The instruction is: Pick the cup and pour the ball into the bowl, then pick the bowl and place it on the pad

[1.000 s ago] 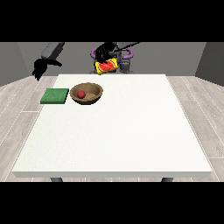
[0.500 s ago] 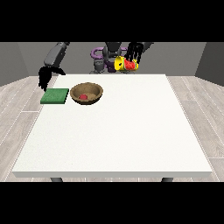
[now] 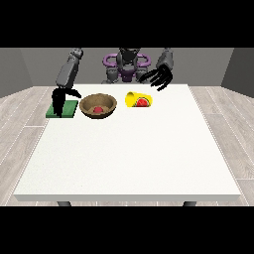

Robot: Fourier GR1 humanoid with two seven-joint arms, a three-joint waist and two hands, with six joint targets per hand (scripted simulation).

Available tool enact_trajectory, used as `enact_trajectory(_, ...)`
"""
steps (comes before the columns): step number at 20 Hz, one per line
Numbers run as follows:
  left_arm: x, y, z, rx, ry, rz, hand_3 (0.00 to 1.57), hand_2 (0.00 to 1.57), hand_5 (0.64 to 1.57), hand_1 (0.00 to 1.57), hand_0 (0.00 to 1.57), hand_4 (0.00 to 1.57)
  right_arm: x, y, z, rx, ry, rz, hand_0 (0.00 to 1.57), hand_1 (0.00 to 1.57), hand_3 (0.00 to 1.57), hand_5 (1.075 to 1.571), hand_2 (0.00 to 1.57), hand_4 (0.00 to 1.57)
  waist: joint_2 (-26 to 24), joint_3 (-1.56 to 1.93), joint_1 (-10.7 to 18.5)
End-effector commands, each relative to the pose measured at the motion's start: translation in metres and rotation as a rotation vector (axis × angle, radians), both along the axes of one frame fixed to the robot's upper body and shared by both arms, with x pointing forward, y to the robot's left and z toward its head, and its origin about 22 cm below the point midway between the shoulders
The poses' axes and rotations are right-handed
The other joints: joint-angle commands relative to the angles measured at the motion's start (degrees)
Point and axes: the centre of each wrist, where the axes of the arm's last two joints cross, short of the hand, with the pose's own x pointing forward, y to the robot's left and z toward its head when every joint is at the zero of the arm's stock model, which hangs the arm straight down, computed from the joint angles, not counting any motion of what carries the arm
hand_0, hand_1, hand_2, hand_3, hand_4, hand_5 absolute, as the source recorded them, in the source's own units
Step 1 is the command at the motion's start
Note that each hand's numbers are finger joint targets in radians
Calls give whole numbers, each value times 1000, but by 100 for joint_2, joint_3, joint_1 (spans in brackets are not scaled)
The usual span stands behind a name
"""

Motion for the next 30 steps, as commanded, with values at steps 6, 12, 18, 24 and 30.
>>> enact_trajectory(6, 1, 48, -52, -329, 108, -88, 0, 0, 1516, 0, 0, 0, 18, 28, 10, -22, 5, 92, 0, 0, 0, 1549, 0, 235, 226, 19, -445)
enact_trajectory(12, 6, 53, -51, -347, 171, -60, 0, 0, 1531, 0, 0, 0, 22, 65, -18, -7, 119, 118, 0, 0, 0, 1544, 0, 0, -385, 25, -672)
enact_trajectory(18, -6, 41, -40, -328, 184, -107, 0, 0, 1549, 0, 0, 0, 13, 55, -36, 29, 155, 98, 0, 0, 0, 1550, 0, 251, -348, 27, -389)
enact_trajectory(24, -12, 35, -7, -301, 68, -170, 0, 0, 1557, 0, 0, 0, 5, 43, -44, 62, 67, 62, 0, 0, 0, 1531, 0, 133, 400, 31, -89)
enact_trajectory(30, -15, 20, -6, -276, 69, -165, 0, 0, 1561, 0, 0, 0, 15, 80, -53, 114, 74, 68, 0, 0, 0, 1532, 0, 242, 265, 27, 39)
